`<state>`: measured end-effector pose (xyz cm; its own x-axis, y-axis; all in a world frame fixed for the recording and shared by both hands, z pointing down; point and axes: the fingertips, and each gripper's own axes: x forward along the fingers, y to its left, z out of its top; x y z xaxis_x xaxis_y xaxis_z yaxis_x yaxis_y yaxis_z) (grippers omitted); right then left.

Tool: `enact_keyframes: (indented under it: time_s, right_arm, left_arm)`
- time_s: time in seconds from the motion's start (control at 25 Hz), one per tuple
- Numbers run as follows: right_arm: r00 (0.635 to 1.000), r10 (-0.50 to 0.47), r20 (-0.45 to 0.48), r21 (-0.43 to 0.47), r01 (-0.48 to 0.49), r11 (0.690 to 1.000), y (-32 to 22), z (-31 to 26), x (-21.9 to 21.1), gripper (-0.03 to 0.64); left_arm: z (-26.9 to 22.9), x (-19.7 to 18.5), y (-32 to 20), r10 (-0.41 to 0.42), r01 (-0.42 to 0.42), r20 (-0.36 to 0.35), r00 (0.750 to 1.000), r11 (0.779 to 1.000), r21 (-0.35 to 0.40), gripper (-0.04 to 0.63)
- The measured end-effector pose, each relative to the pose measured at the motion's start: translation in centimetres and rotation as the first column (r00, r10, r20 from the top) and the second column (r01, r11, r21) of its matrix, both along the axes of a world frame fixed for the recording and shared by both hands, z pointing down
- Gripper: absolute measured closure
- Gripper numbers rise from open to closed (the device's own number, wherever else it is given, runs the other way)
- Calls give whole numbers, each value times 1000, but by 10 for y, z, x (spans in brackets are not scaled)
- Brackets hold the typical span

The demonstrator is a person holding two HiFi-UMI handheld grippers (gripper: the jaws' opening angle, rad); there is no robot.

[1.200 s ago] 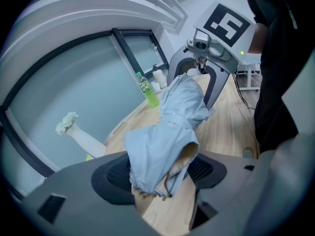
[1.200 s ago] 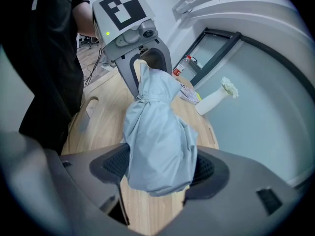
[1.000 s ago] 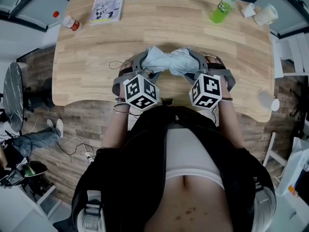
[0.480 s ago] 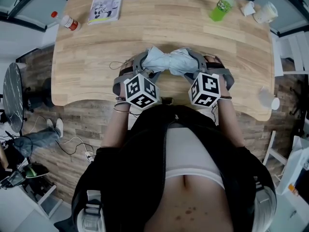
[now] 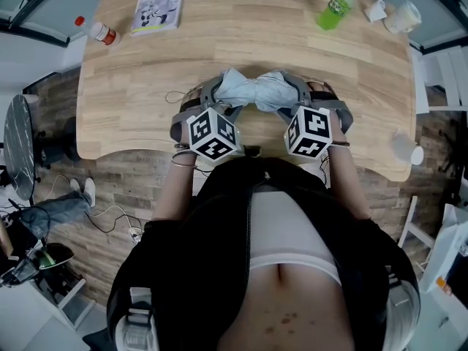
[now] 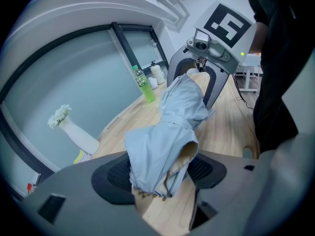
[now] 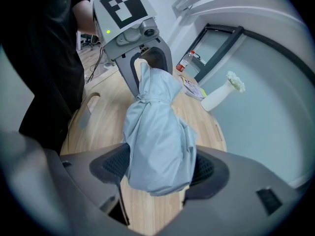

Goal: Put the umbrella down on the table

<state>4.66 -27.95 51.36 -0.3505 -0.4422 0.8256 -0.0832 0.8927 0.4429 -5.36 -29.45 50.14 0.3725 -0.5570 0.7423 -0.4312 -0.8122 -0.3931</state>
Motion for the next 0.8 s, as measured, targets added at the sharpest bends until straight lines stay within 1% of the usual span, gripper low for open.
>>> enact_keyframes:
  time_s: [0.8]
  right_arm:
    - [1000,-2,-6,-36,2,999,4,16,-3,258]
  left_arm:
    - [16,-3,4,-8,8,7,1000,1000,-29,276]
